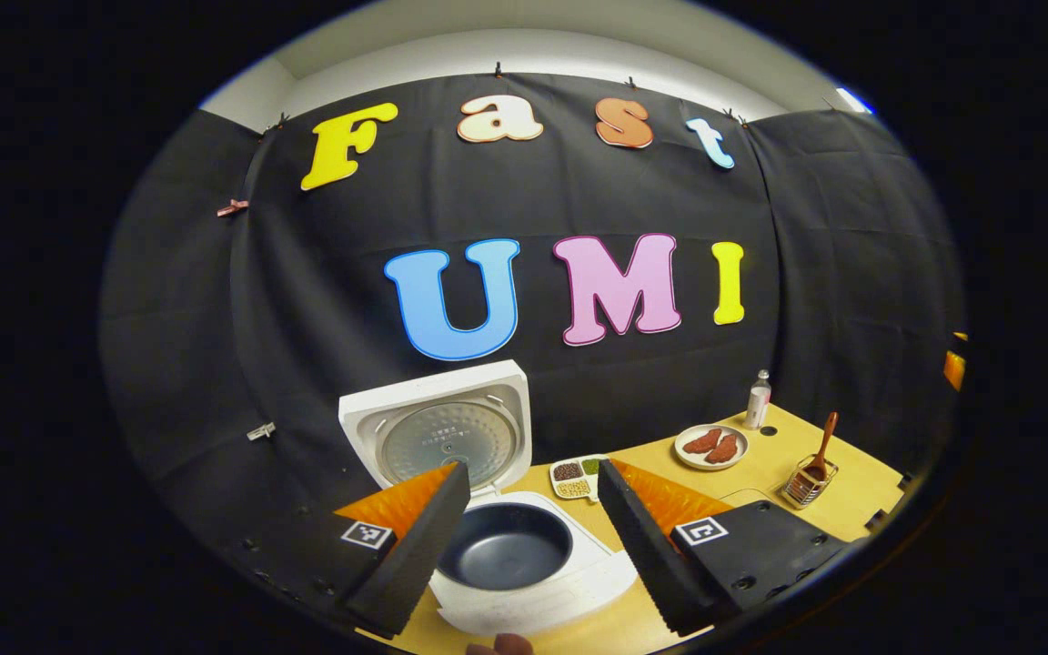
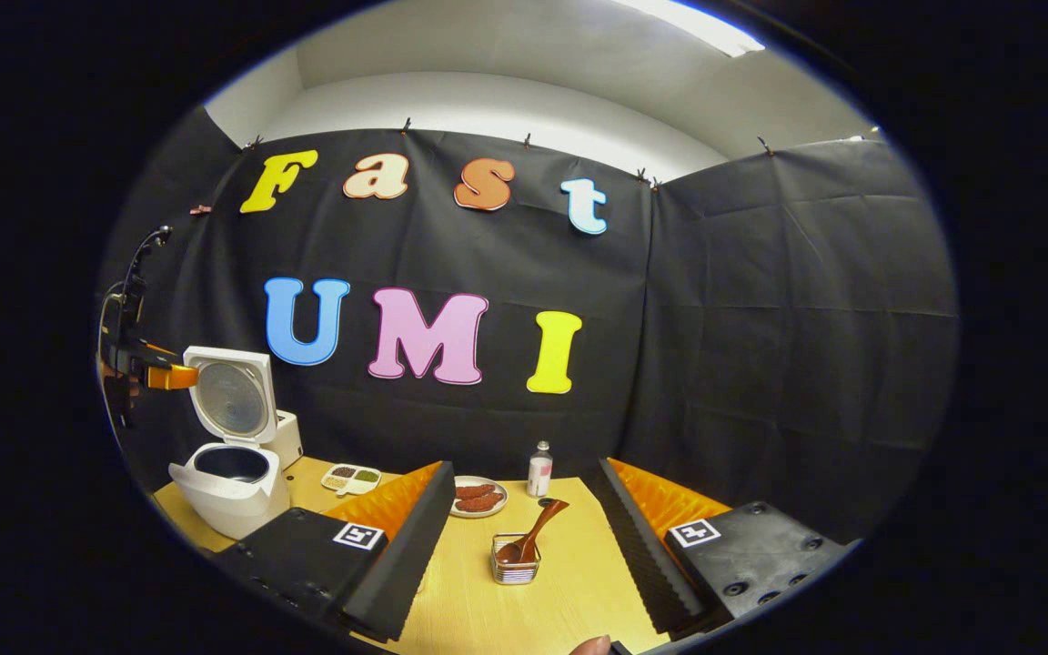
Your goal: Close the left gripper, press the button to open the rice cooker; take a wooden spoon from the chopstick holder with the right hand, scoop a spoonful of rice and pour it into the rice cooker, then put the wooden spoon back into the chopstick holder.
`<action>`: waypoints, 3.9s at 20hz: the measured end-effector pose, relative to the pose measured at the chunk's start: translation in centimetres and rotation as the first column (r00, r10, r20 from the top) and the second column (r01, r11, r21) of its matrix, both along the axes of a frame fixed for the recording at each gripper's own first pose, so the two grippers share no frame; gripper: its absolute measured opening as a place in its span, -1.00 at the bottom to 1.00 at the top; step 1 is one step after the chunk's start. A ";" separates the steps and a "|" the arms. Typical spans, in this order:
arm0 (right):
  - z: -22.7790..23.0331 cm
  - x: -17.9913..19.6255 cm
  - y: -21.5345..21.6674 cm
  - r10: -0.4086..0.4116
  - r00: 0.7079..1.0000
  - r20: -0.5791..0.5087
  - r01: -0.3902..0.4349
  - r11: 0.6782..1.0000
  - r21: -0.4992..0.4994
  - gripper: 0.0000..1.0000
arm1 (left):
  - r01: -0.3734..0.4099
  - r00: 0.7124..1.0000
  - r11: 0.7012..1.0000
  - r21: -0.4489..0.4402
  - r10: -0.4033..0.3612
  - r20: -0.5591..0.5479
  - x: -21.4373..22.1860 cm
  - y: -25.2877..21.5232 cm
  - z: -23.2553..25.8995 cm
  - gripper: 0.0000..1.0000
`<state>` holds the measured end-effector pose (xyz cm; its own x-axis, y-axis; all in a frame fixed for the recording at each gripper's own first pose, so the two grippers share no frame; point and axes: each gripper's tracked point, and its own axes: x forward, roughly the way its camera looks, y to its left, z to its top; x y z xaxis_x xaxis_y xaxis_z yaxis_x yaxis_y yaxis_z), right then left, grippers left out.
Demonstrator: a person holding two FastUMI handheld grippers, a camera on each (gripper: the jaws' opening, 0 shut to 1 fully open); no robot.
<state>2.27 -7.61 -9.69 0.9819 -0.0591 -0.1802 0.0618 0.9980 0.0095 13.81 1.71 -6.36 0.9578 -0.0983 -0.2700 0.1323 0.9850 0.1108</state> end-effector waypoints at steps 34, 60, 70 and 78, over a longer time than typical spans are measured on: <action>-29.2 18.9 -1.3 0.298 0.881 -0.367 -0.104 0.879 0.465 -0.77 | -0.379 0.920 0.921 -0.092 0.363 -0.150 -11.3 -5.6 -2.1 0.94; -27.8 14.1 25.3 0.301 0.845 -0.441 -0.253 0.953 0.167 -0.77 | -0.281 0.960 0.932 -0.229 0.273 -0.067 -11.6 12.4 -4.2 0.90; -30.5 12.4 28.3 0.278 0.830 -0.483 -0.010 0.874 0.485 -0.77 | -0.315 0.949 0.921 -0.227 0.306 -0.078 -12.5 12.5 -5.0 0.90; -30.1 11.8 26.9 0.277 0.831 -0.483 0.270 0.559 0.784 -0.77 | -0.306 0.952 0.928 -0.214 0.299 -0.068 -12.3 11.7 -4.2 0.90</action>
